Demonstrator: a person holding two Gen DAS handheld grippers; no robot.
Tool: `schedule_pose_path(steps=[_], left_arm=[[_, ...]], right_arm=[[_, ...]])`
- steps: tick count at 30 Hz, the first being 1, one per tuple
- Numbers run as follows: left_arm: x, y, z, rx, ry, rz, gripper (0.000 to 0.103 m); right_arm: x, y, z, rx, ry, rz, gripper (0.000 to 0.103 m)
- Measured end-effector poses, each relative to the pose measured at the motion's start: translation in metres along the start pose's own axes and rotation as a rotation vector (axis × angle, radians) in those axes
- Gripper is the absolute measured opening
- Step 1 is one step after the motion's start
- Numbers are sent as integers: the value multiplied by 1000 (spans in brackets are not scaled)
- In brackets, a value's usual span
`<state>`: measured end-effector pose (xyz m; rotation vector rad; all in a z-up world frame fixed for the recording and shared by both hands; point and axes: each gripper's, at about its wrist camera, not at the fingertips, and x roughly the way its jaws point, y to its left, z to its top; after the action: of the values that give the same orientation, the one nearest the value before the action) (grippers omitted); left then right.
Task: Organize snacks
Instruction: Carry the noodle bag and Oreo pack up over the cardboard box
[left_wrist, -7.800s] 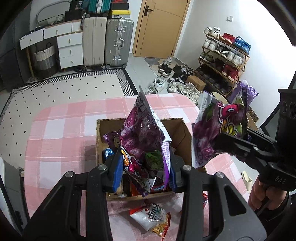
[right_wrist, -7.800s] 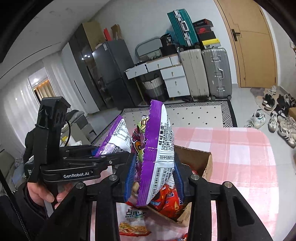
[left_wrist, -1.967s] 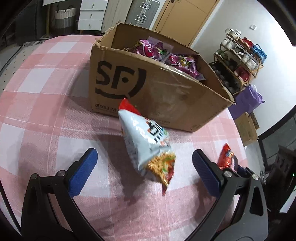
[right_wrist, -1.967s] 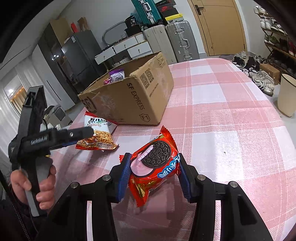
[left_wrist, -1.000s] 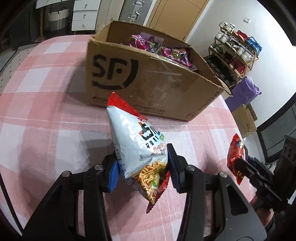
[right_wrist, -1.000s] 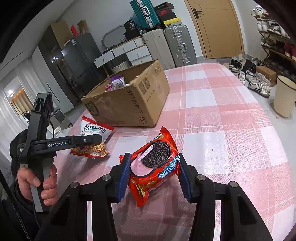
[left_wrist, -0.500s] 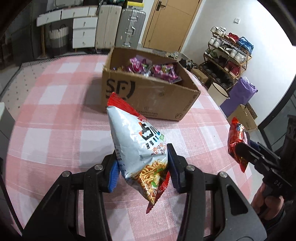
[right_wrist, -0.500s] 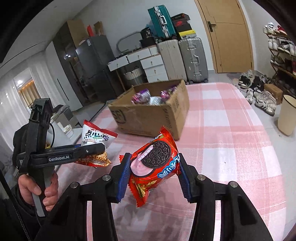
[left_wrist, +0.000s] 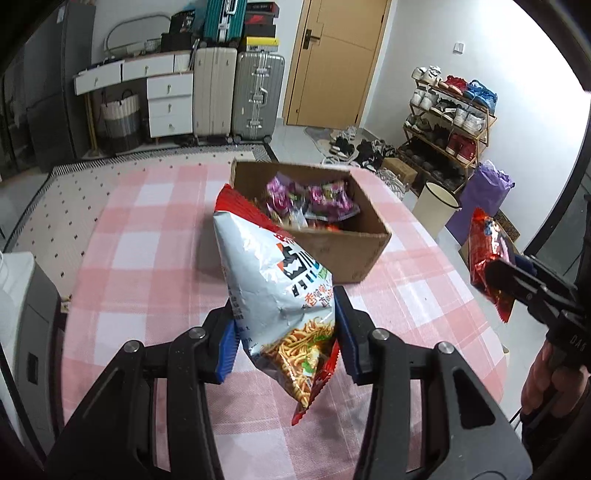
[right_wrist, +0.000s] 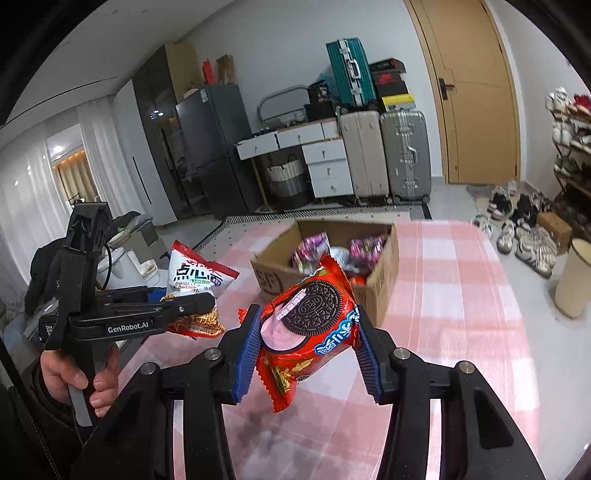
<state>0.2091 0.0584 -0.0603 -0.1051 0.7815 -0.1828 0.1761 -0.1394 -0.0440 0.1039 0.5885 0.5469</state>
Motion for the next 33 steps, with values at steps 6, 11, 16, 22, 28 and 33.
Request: schedule_pose_path(steps=[6, 11, 16, 22, 28, 33], left_arm=[[-26, 2, 19, 41, -29, 18, 42], [-40, 7, 38, 57, -38, 22, 42], [-40, 8, 64, 71, -42, 26, 42], [-20, 7, 97, 84, -24, 21, 42], [13, -1, 128, 119, -13, 53, 42], [40, -4, 152, 139, -3, 62, 42]], right_arm=[[-5, 16, 27, -58, -25, 15, 48], [0, 19, 47, -76, -38, 32, 48], [9, 16, 65, -98, -47, 34, 48], [26, 6, 87, -106, -47, 36, 48], [49, -6, 110, -111, -41, 38, 48], [72, -20, 127, -107, -42, 34, 48]])
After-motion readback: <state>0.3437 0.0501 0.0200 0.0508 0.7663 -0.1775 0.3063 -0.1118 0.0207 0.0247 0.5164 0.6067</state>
